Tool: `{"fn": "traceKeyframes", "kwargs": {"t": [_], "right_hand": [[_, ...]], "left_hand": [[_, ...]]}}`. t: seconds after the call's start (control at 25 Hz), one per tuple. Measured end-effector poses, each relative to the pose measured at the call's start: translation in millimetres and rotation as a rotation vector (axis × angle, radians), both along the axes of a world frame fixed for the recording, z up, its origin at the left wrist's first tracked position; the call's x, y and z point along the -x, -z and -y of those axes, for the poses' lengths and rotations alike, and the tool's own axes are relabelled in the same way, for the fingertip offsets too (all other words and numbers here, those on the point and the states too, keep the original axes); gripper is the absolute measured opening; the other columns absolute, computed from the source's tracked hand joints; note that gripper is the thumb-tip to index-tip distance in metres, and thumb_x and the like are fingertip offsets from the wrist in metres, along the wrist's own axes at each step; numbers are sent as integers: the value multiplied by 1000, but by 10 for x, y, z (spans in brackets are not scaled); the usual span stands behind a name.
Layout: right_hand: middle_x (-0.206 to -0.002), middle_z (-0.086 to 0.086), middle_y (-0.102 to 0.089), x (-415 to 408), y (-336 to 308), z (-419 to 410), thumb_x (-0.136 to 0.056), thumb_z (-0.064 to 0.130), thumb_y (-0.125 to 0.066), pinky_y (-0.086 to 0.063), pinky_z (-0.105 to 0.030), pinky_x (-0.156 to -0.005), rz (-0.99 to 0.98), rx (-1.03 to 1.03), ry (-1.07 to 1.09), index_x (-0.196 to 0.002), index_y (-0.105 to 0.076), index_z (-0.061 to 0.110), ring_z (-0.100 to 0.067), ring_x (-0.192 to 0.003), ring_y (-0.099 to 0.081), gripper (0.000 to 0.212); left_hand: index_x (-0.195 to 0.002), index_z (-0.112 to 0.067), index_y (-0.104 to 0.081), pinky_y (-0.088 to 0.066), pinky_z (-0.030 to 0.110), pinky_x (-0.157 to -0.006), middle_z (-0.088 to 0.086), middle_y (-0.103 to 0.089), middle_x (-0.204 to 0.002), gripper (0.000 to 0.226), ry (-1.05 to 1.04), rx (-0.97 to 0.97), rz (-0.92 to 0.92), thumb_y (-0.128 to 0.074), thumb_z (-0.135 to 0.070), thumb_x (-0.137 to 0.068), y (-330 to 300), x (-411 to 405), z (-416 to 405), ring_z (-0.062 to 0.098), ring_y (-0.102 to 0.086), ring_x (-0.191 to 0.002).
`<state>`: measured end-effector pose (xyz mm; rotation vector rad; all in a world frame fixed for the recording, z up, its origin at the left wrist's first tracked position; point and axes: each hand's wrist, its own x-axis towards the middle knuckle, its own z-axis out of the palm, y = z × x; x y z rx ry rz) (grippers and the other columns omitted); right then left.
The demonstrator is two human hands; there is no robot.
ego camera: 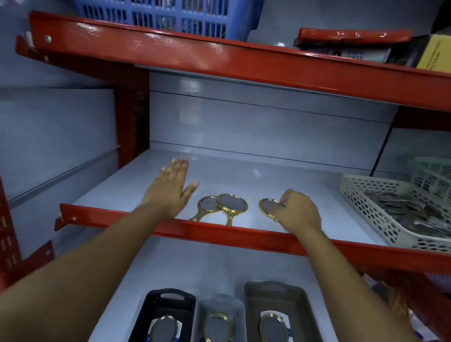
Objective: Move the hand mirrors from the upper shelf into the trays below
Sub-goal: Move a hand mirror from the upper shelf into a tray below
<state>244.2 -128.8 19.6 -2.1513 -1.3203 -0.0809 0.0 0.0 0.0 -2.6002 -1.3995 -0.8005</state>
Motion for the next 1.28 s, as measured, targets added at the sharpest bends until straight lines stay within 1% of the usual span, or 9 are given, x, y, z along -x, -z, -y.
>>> {"fn": "traceKeyframes", "kwargs": {"t": [0.08, 0.2, 0.32, 0.48, 0.6, 0.72, 0.92, 1.04, 1.28], "right_hand": [[-70, -5, -56, -92, -92, -50, -74, 49, -62, -34, -23, -50, -47, 211, 56, -60, -47, 14, -29, -73, -56, 41], [-70, -2, -58, -192, -147, -109, -60, 39, -71, -45, -22, -56, -89, 434, 51, -63, -52, 15, -25, -68, -61, 31], [-69, -2, -66, -202, -112, -104, -55, 31, -72, -57, -29, -71, -90, 508, 44, -75, -65, 13, -22, -62, -66, 28], [-65, 0, -62, -290, -28, -148, -61, 22, -69, -51, -23, -60, -38, 481, 95, -70, -55, 13, -20, -58, -63, 19], [-60, -2, -66, -336, -22, -202, -58, 18, -70, -58, -26, -63, -103, 497, 98, -69, -61, 11, -19, -50, -63, 17], [-51, -5, -64, -375, -41, -215, -50, 11, -71, -57, -25, -60, -278, 470, 71, -59, -65, 8, -19, -47, -61, 11], [-54, -11, -58, -414, -69, -166, -69, -6, -66, -42, -17, -37, -698, 379, 4, -66, -56, 6, -13, -29, -50, 16], [-52, -10, -69, -478, -48, -117, -76, -7, -67, -55, -20, -42, -944, 290, -35, -75, -62, 1, -15, -40, -66, 10], [-64, -11, -75, -489, -105, 29, -84, -7, -63, -60, -22, -53, -1244, 85, -164, -90, -64, -5, -17, -57, -74, 7]], "left_hand": [[-152, -8, 4, -1, 39, -121, 10, 7, -162, 74, -27, 240, -154, -22, -49, -98, 32, 65, -111, 23, 8, -150], [-152, -11, 10, 2, 42, -121, 8, 14, -161, 77, -35, 495, -317, -18, -56, -95, 142, 134, -254, 22, 13, -149], [-151, -10, 12, 4, 43, -120, 8, 18, -160, 79, -30, 590, -396, -13, -59, -94, 170, 109, -273, 21, 15, -148], [-151, -8, 13, 1, 46, -120, 10, 19, -160, 80, -58, 628, -479, -15, -58, -95, 202, 94, -346, 23, 15, -149], [-151, -8, 12, 1, 46, -120, 10, 18, -160, 79, -60, 633, -484, -15, -57, -95, 194, 92, -315, 23, 14, -149], [-151, -8, 12, 1, 45, -121, 10, 17, -160, 79, -56, 646, -483, -15, -57, -95, 120, 99, -243, 22, 13, -149], [-151, -8, 12, 1, 45, -122, 9, 17, -160, 79, -42, 670, -491, -15, -56, -96, 89, 103, -217, 22, 13, -149], [-151, -8, 12, 1, 45, -122, 9, 17, -160, 79, -39, 680, -482, -15, -56, -96, 85, 103, -212, 21, 13, -149], [-152, -9, 11, 1, 44, -122, 8, 17, -160, 78, -39, 668, -477, -15, -57, -95, 100, 131, -215, 21, 13, -149]]}}
